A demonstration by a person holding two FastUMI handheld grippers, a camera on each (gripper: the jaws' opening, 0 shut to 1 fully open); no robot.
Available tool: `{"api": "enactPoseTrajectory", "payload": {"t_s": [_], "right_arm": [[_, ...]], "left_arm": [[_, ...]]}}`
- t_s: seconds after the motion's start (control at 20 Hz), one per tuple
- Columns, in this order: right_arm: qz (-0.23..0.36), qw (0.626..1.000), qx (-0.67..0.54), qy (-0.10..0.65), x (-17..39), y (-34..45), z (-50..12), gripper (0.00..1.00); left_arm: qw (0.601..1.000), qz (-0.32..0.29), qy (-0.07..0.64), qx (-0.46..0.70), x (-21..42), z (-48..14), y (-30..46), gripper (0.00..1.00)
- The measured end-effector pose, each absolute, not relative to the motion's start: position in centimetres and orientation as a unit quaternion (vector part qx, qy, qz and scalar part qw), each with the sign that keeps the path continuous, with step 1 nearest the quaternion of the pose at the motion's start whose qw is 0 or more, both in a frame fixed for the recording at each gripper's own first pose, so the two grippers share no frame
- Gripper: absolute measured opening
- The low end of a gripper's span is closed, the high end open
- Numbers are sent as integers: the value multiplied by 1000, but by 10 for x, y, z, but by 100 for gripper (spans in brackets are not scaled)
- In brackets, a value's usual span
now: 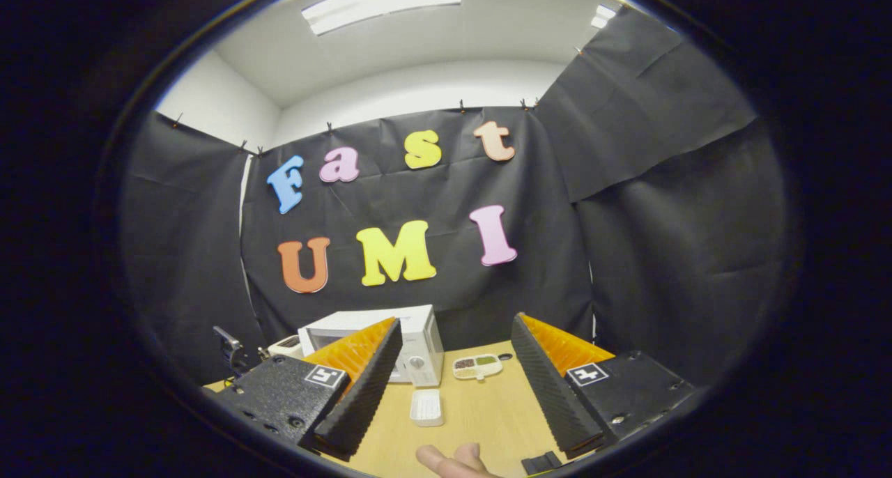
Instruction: Open the microwave oven with the left hand, put the food in, and close the microwave oven.
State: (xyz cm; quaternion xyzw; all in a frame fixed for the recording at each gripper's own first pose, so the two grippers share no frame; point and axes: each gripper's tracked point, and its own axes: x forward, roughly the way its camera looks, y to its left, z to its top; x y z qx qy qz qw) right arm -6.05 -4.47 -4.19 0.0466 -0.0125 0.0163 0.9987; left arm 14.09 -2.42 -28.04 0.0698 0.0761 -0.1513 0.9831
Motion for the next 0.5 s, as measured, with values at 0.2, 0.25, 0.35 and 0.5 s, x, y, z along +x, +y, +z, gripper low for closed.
{"api": "enactPoseTrajectory", "payload": {"t_s": [0.2, 0.25, 0.35, 0.5], "right_arm": [[9, 999, 42, -8, -55, -64, -49, 90], [8, 999, 43, -5, -52, -68, -51, 100], [10, 999, 45, 1, -44, -72, -55, 91], [3, 999, 37, 8, -28, -84, -62, 90]], "left_arm": [[981, -161, 75, 73, 171, -292, -55, 0], [981, -163, 80, 69, 179, -298, -61, 0], [981, -167, 84, 52, 191, -302, -74, 0], [983, -156, 85, 53, 214, -304, -82, 0]]}}
